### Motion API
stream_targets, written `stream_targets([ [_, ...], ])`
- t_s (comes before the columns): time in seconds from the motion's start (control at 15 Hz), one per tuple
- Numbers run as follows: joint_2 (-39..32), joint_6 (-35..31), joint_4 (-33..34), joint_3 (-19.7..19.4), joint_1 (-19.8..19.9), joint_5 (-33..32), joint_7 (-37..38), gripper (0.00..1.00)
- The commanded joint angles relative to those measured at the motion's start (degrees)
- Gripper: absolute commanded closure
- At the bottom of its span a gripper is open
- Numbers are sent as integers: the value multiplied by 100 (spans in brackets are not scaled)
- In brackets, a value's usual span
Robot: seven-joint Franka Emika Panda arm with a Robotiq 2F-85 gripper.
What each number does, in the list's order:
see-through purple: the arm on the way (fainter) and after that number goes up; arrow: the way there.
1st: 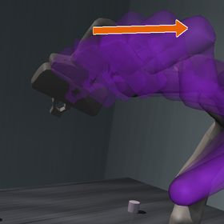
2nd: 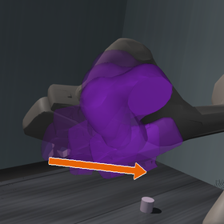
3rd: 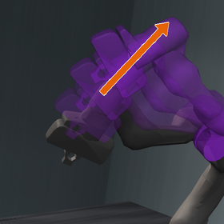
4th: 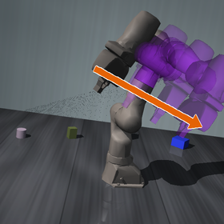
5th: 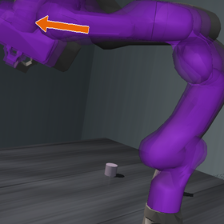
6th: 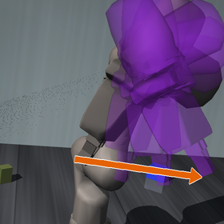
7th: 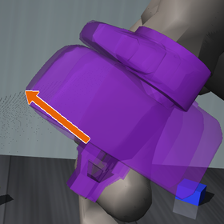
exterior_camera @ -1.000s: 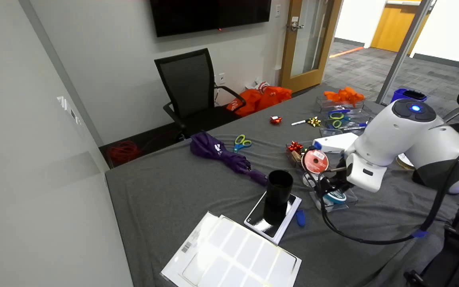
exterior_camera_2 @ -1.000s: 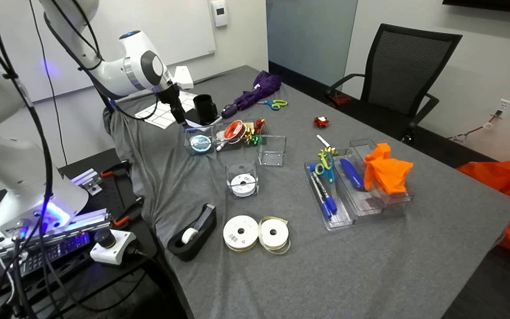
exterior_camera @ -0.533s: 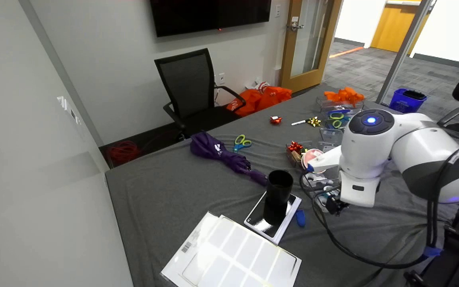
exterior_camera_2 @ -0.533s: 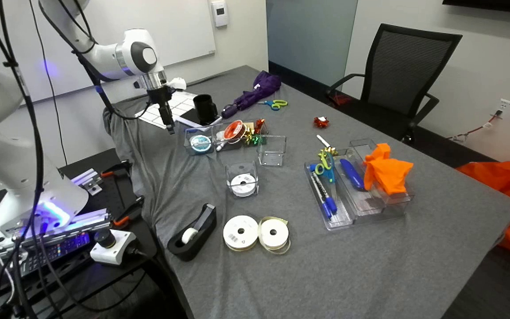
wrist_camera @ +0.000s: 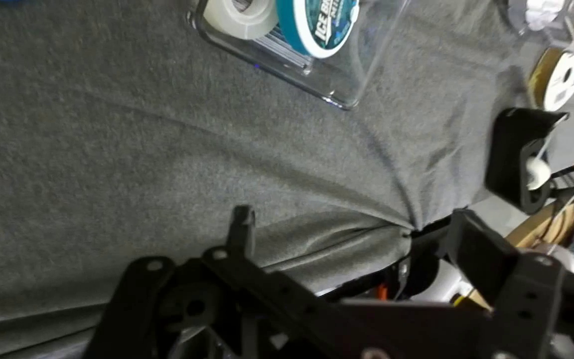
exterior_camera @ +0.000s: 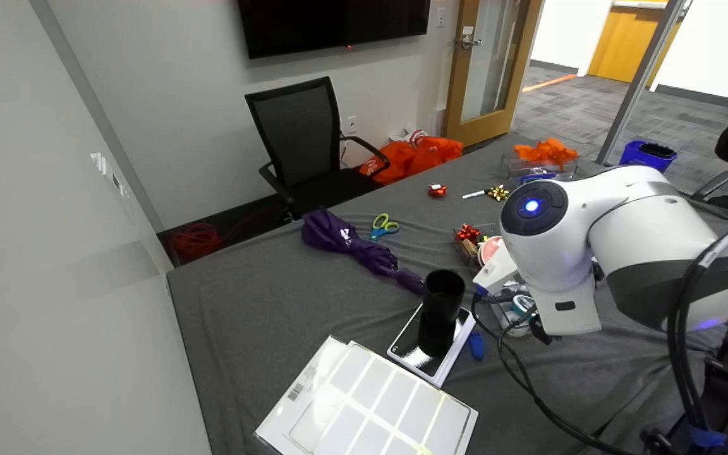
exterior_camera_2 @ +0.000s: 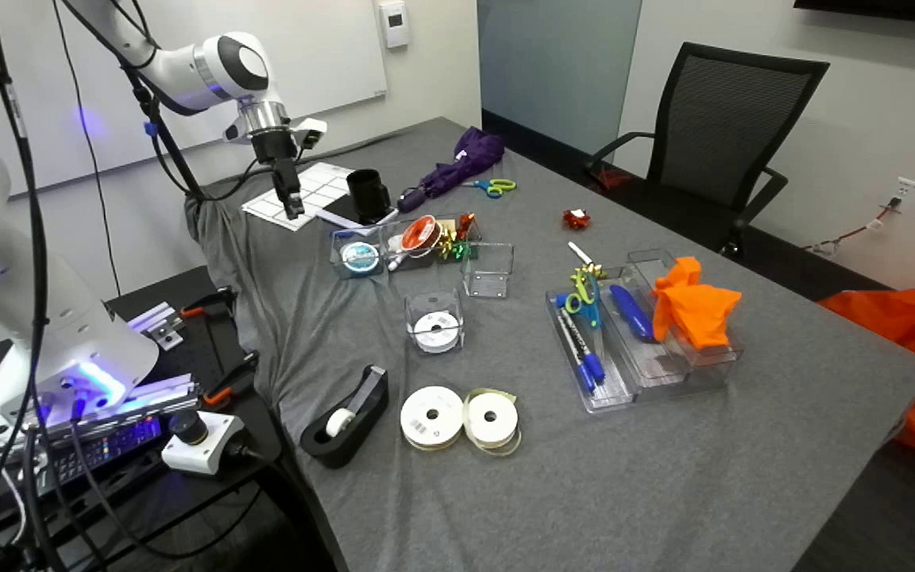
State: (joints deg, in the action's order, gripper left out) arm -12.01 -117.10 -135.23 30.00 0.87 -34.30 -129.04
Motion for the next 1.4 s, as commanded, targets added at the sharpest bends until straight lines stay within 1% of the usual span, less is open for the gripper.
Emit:
stream_targets([
  [0.0, 98, 195, 35, -736, -647, -685, -679, 0],
  [0.13, 121, -91, -81, -1043, -780, -1393, -835, 0],
  [0.2, 122, -279, -140, -1183, -821, -1841, -735, 0],
  [0.27, 7, -15, 32, -1139, -902, -1315, -631, 0],
  [0.4, -14, -29, 33, -1244, -930, -1390, -622, 0],
  [0.67, -19, -22, 34, -1232, -1003, -1374, -616, 0],
  [0.87, 66, -877, -207, -1319, -919, -1693, -692, 0],
  [1.13, 120, -2305, -496, -1590, -775, -2142, -672, 0],
  [1.27, 112, -2751, -591, -1748, -703, -2194, -757, 0],
  [1.33, 92, -2829, -633, -1812, -666, -2124, -890, 0],
])
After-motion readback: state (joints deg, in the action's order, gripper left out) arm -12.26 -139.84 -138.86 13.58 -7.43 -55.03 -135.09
